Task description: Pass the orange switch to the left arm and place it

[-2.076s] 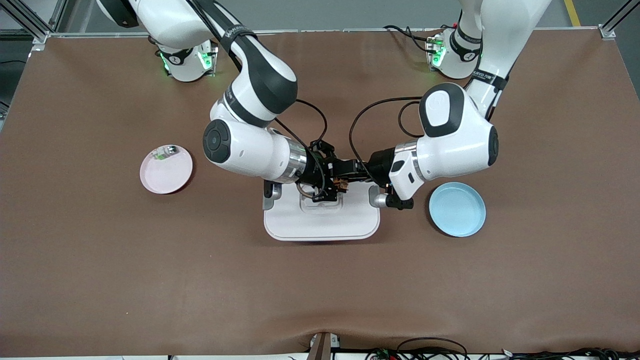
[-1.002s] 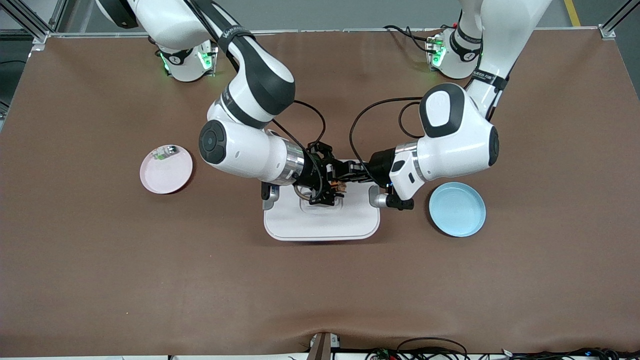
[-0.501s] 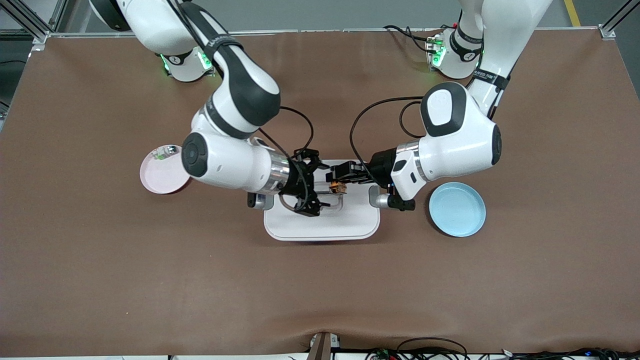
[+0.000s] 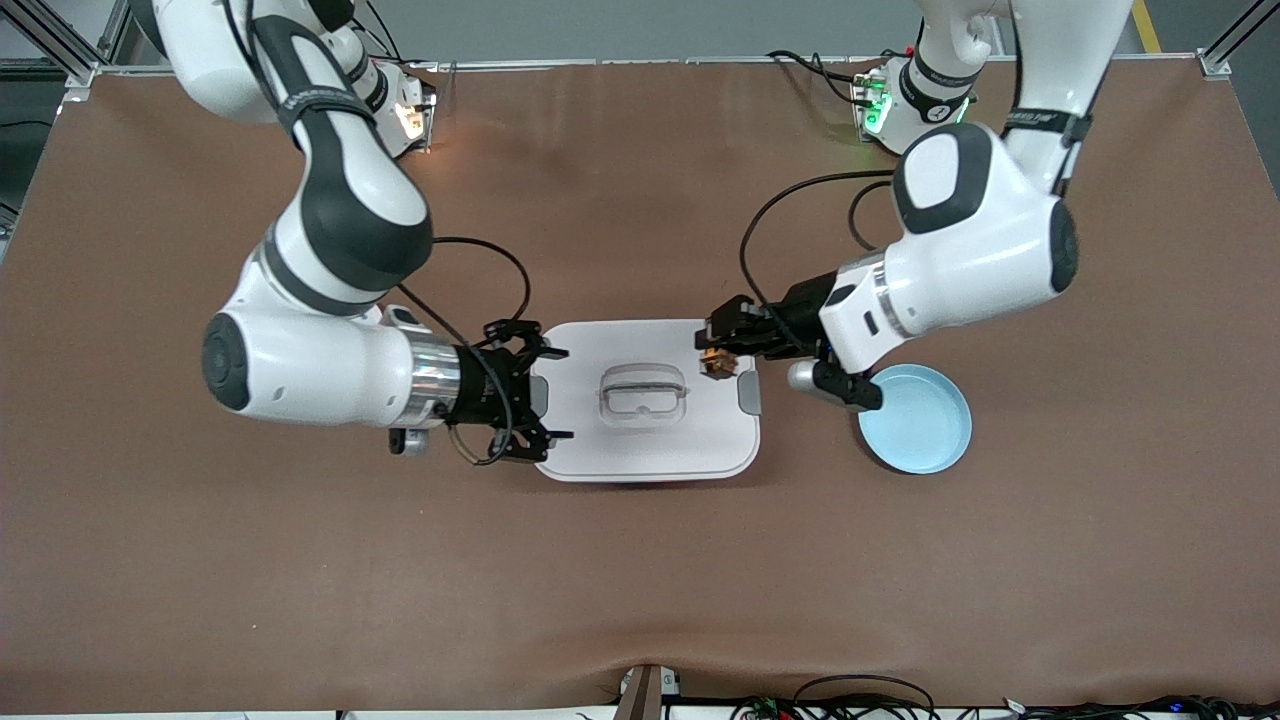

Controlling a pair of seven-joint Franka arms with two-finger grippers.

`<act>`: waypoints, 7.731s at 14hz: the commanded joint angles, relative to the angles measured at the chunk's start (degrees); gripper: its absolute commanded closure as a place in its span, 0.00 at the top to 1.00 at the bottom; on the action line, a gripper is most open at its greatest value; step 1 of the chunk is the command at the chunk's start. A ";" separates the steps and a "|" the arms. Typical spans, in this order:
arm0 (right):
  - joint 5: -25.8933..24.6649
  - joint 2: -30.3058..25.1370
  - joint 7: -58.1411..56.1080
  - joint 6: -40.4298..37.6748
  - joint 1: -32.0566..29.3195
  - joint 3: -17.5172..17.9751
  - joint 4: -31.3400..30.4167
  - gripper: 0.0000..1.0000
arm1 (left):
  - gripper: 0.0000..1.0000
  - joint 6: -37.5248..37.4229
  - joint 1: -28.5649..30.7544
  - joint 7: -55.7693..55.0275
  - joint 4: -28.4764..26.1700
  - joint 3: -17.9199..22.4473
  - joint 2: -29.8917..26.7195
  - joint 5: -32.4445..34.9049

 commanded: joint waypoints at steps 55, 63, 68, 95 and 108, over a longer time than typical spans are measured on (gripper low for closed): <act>-40.57 -16.70 -99.28 -31.43 -22.64 -0.09 0.26 1.00 | 0.07 18.54 18.18 -94.99 -20.20 -0.22 13.35 55.51; -40.92 -18.46 -98.76 -32.22 -24.57 0.00 -0.09 1.00 | 1.00 18.45 18.18 -93.15 -20.55 -0.30 13.97 57.52; -40.21 -19.87 -99.11 -32.76 -23.87 0.17 -0.10 1.00 | 1.00 16.88 18.36 -90.44 -17.04 -0.30 12.57 57.97; -36.35 -38.32 -97.79 -16.94 -24.75 -0.09 -25.76 1.00 | 1.00 -5.72 22.13 1.07 -2.71 -1.27 1.41 47.43; -36.44 -40.34 -97.79 -15.62 -24.49 0.09 -27.69 1.00 | 1.00 -9.65 24.51 -0.16 1.50 -0.83 -8.27 40.66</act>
